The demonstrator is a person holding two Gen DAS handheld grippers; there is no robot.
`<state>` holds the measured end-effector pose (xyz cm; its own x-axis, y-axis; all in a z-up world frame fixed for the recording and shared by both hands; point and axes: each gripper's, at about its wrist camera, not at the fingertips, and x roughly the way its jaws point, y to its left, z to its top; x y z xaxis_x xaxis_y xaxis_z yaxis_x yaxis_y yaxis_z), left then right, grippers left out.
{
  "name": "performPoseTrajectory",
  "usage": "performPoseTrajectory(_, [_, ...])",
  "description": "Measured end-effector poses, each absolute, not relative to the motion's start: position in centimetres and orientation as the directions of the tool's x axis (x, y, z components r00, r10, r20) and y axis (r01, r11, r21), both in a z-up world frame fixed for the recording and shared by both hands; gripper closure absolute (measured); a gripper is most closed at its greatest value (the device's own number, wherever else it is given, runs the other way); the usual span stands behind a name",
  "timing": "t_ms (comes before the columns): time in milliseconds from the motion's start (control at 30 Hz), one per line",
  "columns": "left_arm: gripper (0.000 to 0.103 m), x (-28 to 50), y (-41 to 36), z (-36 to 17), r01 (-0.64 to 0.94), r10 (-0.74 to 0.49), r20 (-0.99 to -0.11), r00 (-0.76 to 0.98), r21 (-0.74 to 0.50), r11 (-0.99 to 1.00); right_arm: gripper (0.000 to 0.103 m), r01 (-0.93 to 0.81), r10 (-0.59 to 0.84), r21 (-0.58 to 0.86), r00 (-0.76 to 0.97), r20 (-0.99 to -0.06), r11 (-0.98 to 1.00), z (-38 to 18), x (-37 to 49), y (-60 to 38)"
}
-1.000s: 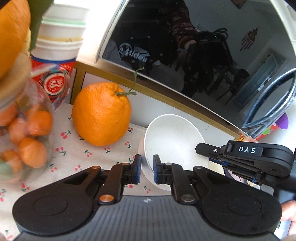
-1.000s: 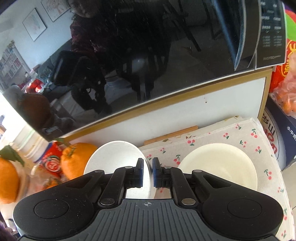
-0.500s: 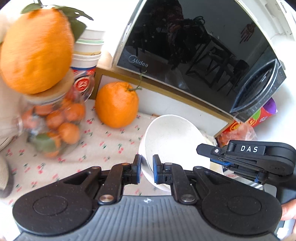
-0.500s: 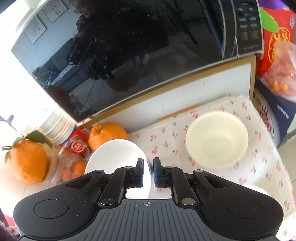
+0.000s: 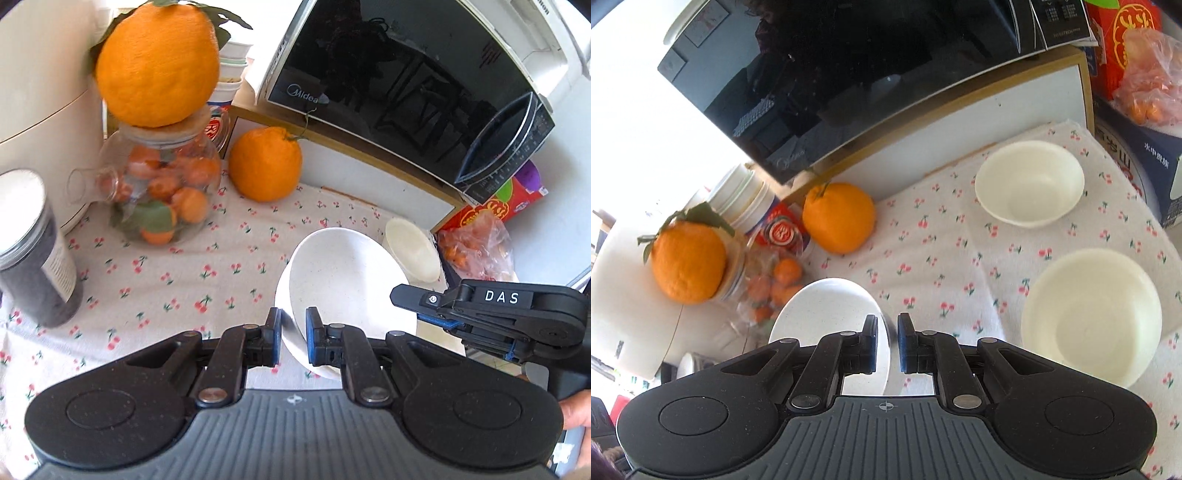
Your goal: Organize plates and bowls
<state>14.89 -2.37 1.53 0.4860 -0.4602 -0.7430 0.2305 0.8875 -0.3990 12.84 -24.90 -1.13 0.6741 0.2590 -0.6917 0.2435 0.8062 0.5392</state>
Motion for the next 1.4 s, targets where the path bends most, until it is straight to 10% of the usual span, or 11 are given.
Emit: performPoseTrajectory(1400, [0.09, 15.1, 2.5, -2.7, 0.132, -0.368, -0.805, 0.466, -0.348, 0.928, 0.088, 0.162, 0.356, 0.568, 0.634, -0.687, 0.807, -7.8, 14.1, -19.8])
